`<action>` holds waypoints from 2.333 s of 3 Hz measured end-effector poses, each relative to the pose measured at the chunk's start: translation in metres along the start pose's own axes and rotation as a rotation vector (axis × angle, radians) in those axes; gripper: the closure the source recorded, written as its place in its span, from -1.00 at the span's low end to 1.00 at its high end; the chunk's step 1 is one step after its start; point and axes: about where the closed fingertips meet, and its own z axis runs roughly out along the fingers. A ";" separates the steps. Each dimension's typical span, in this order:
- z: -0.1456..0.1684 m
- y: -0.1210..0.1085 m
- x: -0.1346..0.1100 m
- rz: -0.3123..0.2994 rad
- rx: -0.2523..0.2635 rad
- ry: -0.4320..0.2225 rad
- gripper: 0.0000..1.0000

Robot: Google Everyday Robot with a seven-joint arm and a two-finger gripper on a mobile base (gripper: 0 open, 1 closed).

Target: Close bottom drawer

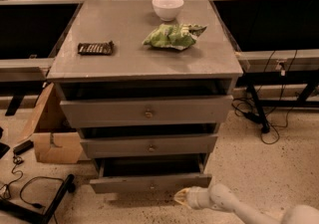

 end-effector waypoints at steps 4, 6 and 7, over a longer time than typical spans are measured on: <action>0.092 -0.011 -0.057 -0.094 -0.211 -0.181 1.00; 0.090 -0.031 -0.069 -0.113 -0.204 -0.194 1.00; 0.086 -0.046 -0.068 -0.113 -0.181 -0.190 1.00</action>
Offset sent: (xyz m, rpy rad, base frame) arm 0.2356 -0.0314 -0.0350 0.0867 -0.1367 0.0109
